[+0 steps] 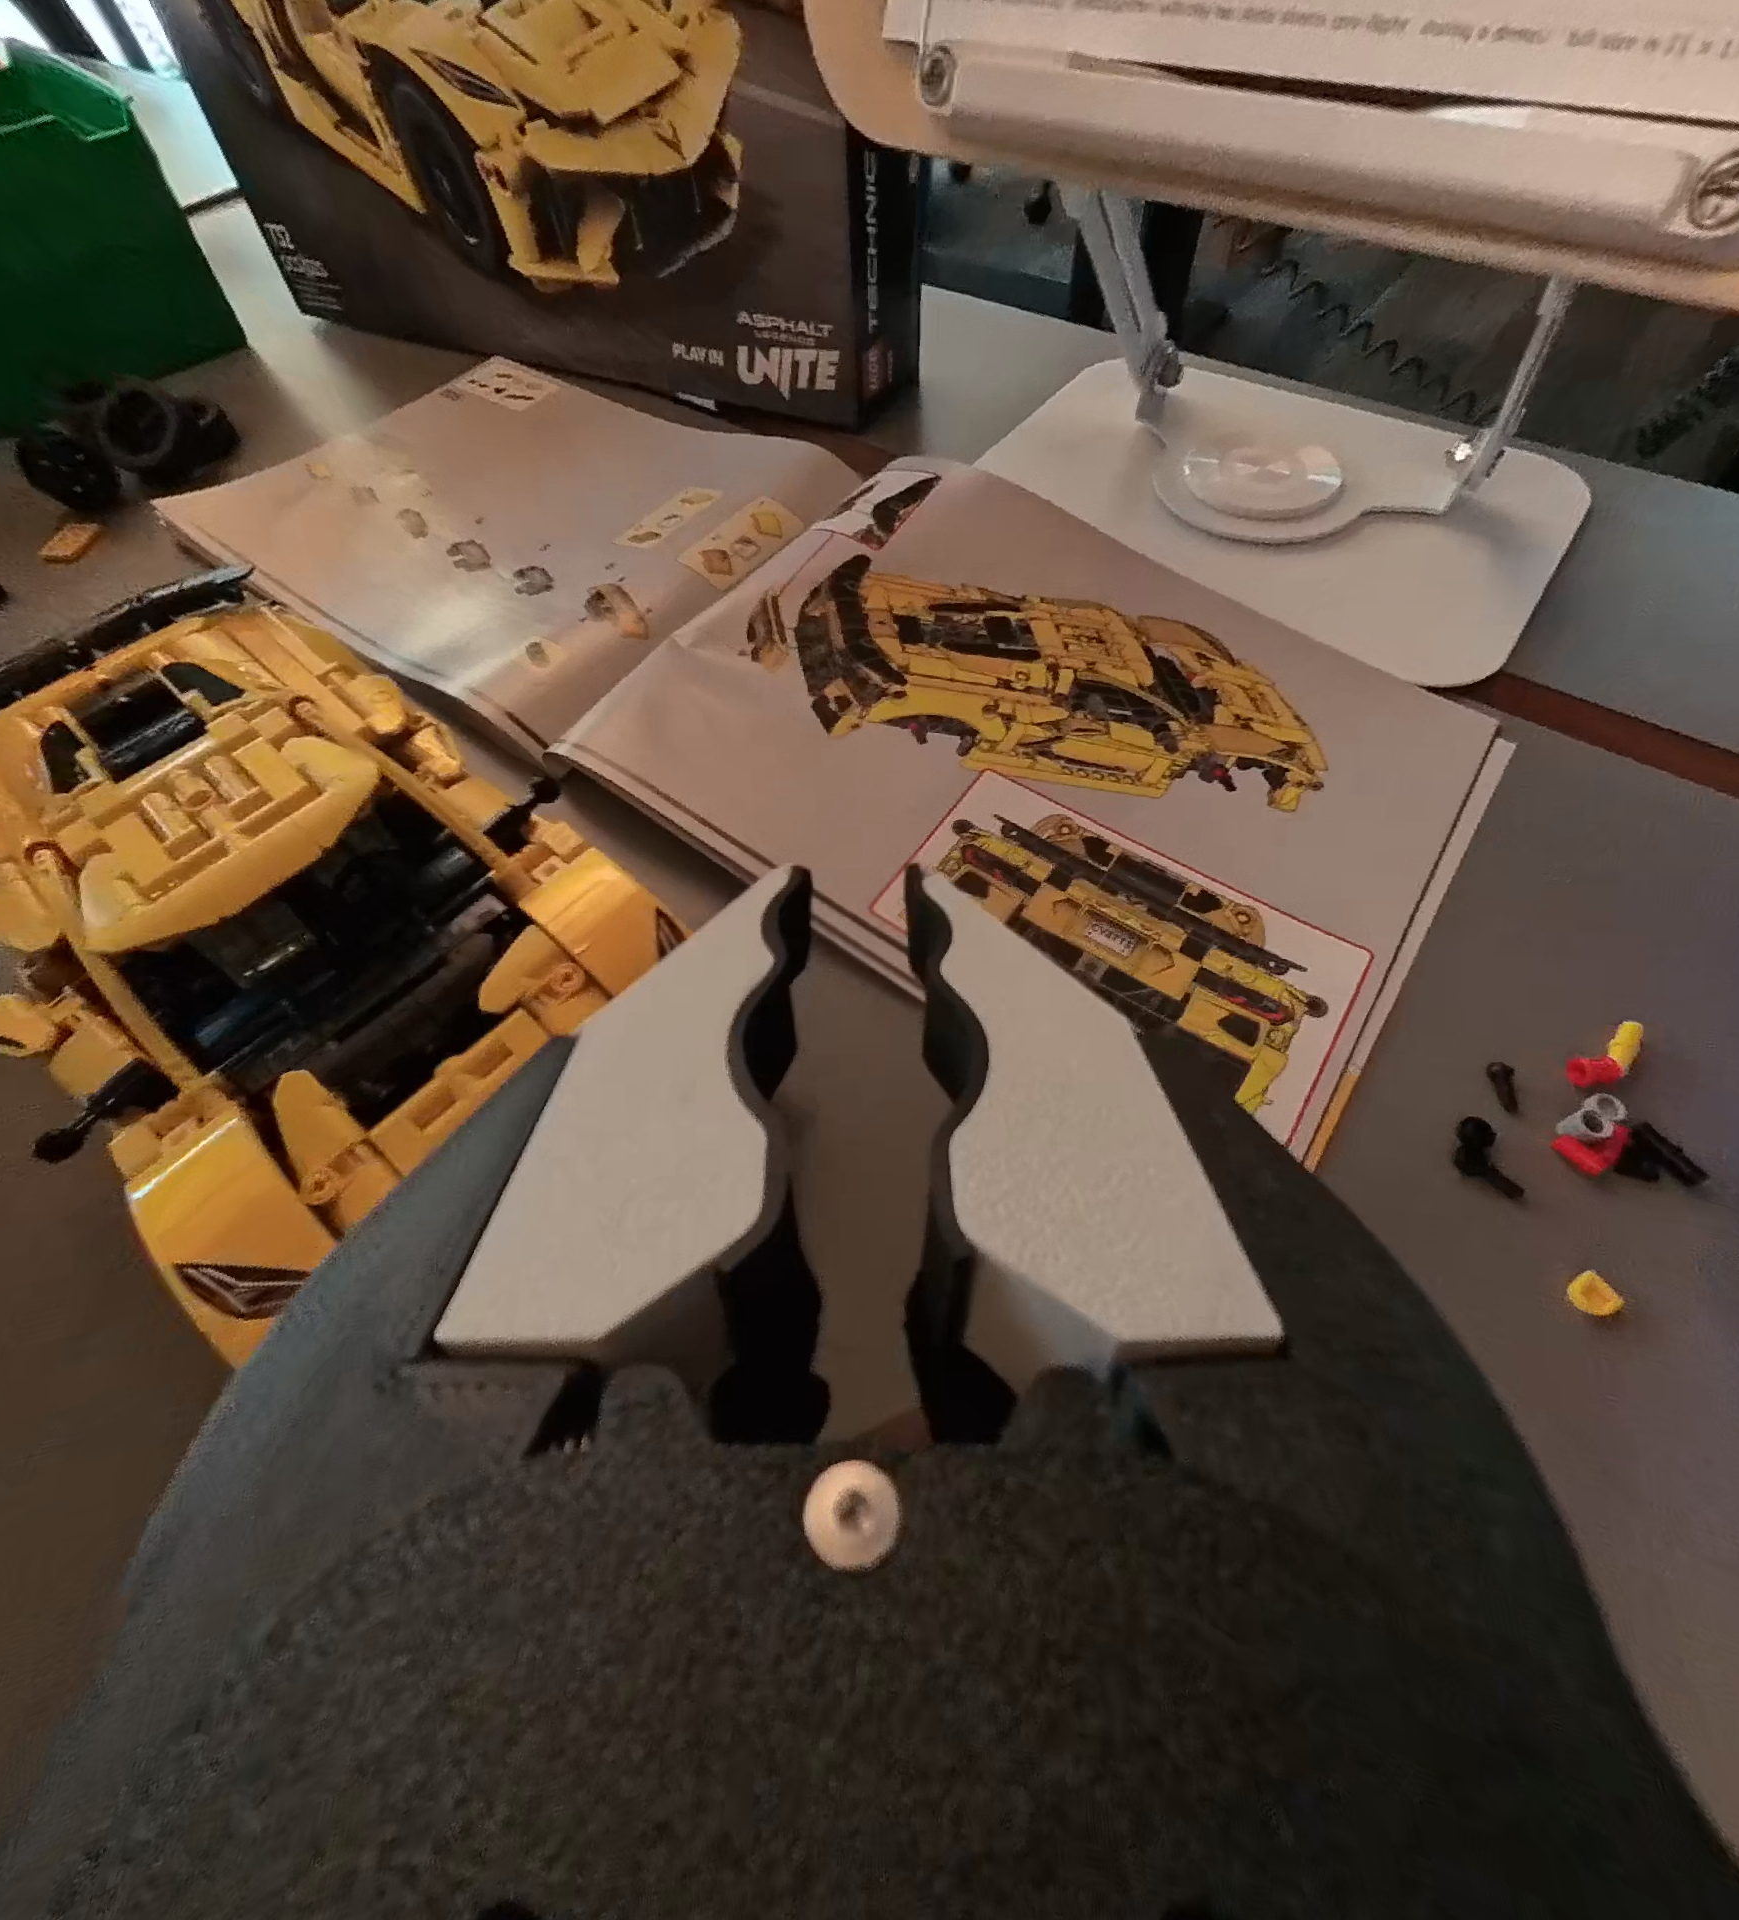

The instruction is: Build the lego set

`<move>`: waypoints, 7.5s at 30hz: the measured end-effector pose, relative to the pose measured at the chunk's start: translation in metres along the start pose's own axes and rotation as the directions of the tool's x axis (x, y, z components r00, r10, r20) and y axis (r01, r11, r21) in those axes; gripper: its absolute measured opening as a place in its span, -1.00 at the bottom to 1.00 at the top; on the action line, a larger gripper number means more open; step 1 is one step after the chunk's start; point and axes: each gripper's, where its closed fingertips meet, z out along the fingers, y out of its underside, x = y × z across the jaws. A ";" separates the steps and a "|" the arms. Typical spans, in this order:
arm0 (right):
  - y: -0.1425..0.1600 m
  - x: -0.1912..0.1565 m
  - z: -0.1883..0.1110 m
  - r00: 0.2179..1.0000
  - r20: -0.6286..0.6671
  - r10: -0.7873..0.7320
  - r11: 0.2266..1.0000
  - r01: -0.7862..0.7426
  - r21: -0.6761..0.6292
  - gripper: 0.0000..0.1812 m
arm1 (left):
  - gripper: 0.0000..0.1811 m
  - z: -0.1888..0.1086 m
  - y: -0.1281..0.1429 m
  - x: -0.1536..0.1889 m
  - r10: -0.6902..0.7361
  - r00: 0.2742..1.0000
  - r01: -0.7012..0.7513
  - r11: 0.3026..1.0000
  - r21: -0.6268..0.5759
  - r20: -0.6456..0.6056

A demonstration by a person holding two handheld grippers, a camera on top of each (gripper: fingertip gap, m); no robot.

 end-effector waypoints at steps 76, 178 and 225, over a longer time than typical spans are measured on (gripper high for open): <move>0.005 -0.041 0.002 0.986 0.161 0.039 0.999 -0.039 -0.005 -0.75 | -0.83 -0.047 0.086 0.122 0.057 0.954 -0.055 0.998 0.016 -0.293; 0.013 -0.051 0.006 0.970 0.231 0.081 0.996 -0.073 -0.041 -0.75 | -0.44 -0.055 0.169 0.068 -0.122 0.962 0.173 0.964 -0.200 0.244; 0.006 -0.052 0.001 0.958 0.263 0.111 0.994 -0.112 -0.013 -0.75 | -0.56 0.011 0.141 0.341 0.468 0.640 -0.596 0.803 -0.008 -0.609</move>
